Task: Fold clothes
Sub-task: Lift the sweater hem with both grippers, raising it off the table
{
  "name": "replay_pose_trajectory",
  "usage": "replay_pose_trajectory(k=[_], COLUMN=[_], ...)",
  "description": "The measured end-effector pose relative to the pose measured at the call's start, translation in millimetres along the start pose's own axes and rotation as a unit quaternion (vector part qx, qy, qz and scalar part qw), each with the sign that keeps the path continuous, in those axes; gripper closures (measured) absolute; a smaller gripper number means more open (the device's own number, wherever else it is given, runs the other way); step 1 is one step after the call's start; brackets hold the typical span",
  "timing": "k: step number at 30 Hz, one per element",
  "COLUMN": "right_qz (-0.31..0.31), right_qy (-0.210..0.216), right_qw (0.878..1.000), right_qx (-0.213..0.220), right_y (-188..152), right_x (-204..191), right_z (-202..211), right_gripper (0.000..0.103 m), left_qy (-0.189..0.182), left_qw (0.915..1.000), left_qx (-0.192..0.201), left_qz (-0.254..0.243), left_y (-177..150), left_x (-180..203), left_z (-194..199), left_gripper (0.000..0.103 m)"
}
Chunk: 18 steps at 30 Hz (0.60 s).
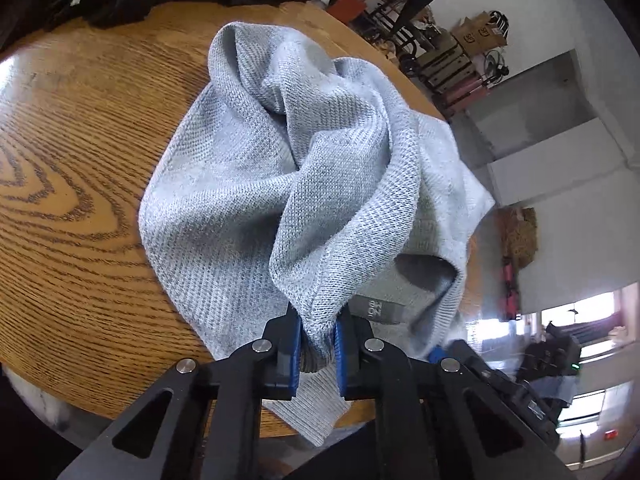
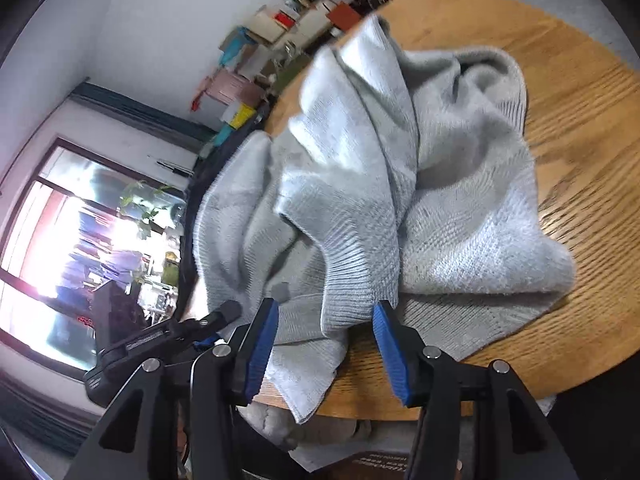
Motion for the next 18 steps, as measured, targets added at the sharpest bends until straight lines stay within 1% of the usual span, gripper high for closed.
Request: replay_pose_trajectory(k=[3, 5, 9, 12, 15, 18], right_qz=[-0.025, -0.033, -0.035, -0.044, -0.047, -0.060], right_qy=[0.018, 0.023, 0.018, 0.026, 0.013, 0.015], right_qw=[0.999, 0.999, 0.999, 0.998, 0.999, 0.998], right_qx=[-0.009, -0.010, -0.020, -0.030, -0.021, -0.003], right_y=[3.1, 4.2, 3.0, -3.0, -2.1, 4.6], right_x=[4.2, 5.9, 7.7, 9.2, 10.6, 13.5], right_z=[-9.7, -12.4, -17.1, -16.2, -17.1, -15.7], right_gripper=[0.049, 0.050, 0.049, 0.049, 0.049, 0.049], left_qy=[-0.011, -0.009, -0.004, -0.004, 0.000, 0.002], left_qw=[0.9999, 1.0000, 1.0000, 1.0000, 1.0000, 1.0000], left_qx=[-0.002, -0.002, 0.000, -0.001, 0.003, 0.004], left_qz=[0.009, 0.004, -0.006, -0.001, 0.000, 0.001], left_y=[0.7, -1.0, -1.2, -0.6, -0.5, -0.7], left_x=[-5.0, -8.3, 3.9, 0.4, -2.4, 0.4], left_z=[2.6, 5.8, -3.6, -3.7, -2.6, -6.6], left_gripper=[0.090, 0.090, 0.090, 0.090, 0.090, 0.090])
Point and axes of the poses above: each gripper's, at about its wrist camera, not at the fingertips, and z roughly against the way its jaws point, x to its right, y to its top, the point moved 6 cm from there along -z, roughly the way its jaws point, and after that the axes turned 5 degrees about y, right-handed, at the moved point
